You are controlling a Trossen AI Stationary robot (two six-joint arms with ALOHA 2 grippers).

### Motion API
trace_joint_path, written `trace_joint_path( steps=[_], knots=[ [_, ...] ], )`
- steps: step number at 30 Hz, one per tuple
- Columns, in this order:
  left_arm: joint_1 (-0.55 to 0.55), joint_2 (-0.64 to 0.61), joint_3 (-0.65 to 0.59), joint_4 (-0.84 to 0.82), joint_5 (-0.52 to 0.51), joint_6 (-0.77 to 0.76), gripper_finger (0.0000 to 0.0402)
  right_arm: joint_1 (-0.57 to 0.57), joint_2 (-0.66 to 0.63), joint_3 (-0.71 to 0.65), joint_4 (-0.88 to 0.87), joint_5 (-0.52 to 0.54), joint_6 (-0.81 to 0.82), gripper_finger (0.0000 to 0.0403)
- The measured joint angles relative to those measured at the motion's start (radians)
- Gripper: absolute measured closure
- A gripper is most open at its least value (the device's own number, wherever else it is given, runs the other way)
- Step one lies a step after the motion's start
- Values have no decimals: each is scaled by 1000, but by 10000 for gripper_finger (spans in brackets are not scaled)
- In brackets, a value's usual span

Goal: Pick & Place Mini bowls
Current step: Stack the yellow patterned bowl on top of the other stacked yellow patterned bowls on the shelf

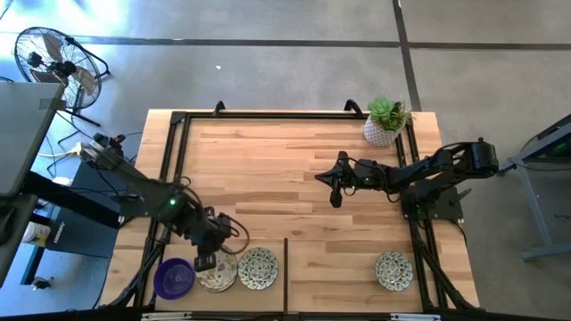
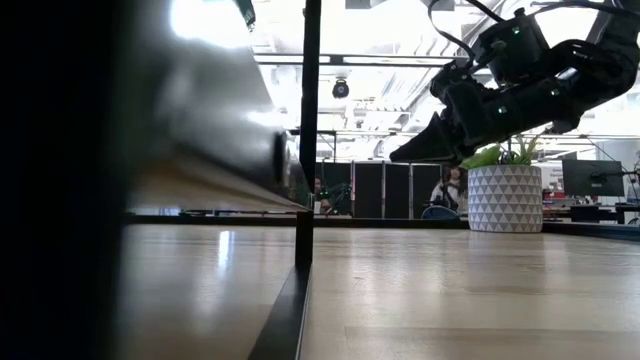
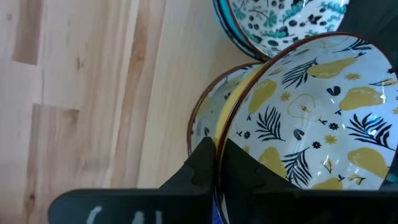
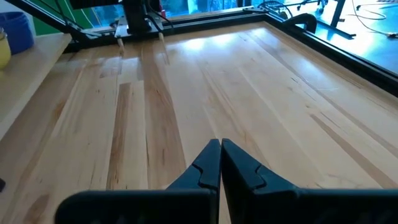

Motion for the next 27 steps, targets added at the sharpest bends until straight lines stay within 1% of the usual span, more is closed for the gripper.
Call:
trace_joint_path(
  steps=[7, 12, 14, 19, 23, 27],
  knots=[
    [0, 32, 0, 8, 38, -6, 396, 0, 0, 0, -1, -7, 0, 401],
    [-17, 46, 0, -2, 39, -4, 396, 0, 0, 0, -1, -7, 0, 402],
    [-28, 48, -5, -18, 23, -3, 396, 0, 0, 0, -1, -8, 0, 401],
    [-34, 48, -52, 25, 10, -22, 396, 0, 0, 0, -1, -8, 0, 402],
    [-32, 50, -72, 76, 9, 0, 396, 0, 0, 0, -1, -8, 0, 401],
    [-32, 50, -85, 74, 15, 13, 396, 0, 0, 0, -1, -8, 0, 402]
  ],
)
